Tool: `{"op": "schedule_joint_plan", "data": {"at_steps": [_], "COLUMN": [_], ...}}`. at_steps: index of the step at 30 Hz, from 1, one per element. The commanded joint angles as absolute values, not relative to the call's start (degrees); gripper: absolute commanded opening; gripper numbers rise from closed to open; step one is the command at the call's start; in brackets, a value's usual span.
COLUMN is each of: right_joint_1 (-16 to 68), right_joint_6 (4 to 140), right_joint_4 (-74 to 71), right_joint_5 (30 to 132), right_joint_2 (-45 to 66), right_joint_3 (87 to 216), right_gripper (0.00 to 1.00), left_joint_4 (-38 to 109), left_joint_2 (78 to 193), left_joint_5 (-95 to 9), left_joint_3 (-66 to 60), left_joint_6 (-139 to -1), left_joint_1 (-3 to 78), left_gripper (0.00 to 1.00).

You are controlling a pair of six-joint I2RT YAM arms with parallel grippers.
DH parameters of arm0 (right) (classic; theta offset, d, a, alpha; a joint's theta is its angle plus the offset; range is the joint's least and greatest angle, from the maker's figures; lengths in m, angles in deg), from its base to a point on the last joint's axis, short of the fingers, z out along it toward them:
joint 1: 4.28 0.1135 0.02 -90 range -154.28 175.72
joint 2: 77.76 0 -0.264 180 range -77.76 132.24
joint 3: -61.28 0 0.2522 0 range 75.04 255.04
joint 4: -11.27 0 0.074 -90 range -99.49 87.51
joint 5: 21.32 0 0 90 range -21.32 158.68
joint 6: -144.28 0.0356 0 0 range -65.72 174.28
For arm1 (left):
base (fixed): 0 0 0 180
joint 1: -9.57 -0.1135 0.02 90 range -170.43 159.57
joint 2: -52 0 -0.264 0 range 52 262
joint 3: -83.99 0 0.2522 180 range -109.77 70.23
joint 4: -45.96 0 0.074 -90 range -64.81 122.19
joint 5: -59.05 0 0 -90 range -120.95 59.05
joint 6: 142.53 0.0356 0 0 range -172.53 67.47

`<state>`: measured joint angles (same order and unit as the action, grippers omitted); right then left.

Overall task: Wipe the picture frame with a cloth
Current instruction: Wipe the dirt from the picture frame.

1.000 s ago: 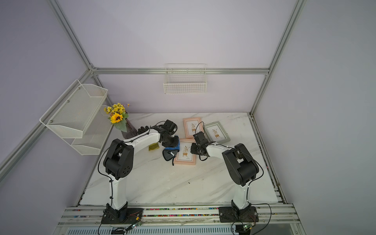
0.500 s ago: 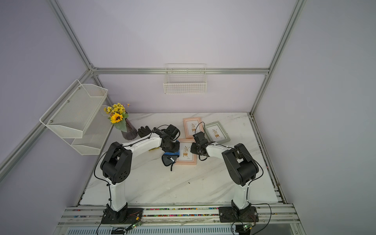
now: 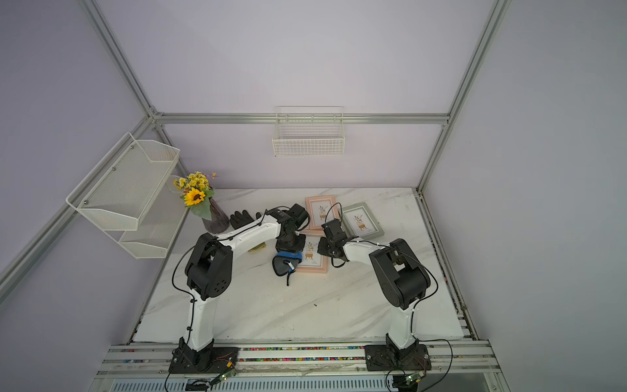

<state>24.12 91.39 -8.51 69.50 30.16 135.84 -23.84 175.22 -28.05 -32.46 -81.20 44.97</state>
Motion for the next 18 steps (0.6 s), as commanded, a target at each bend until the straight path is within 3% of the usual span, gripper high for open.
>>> {"op": "schedule_joint_plan", "data": {"at_steps": [1,7,18], "right_joint_1": [24.81,24.76,24.8], "right_joint_6": [91.15,91.65,93.39], "right_joint_4": [-11.37,-10.71,-11.29], "right_joint_5": [69.46,69.36,68.8], "right_joint_2": [33.85,34.45,35.27], "right_joint_3": [134.18,133.47,134.63], "right_gripper": [0.21,0.21,0.21], "left_joint_4": [-26.79,-28.89,-26.82], "left_joint_2": [181.33,184.1,169.5], "left_joint_5": [-26.06,-27.36,-27.13], "left_joint_3": [-40.46,-40.95,-21.46], "left_joint_6": [-82.72,-80.88,-85.66], "left_joint_1": [42.09,41.36,48.58], "left_gripper": [0.0,0.0,0.0]}}
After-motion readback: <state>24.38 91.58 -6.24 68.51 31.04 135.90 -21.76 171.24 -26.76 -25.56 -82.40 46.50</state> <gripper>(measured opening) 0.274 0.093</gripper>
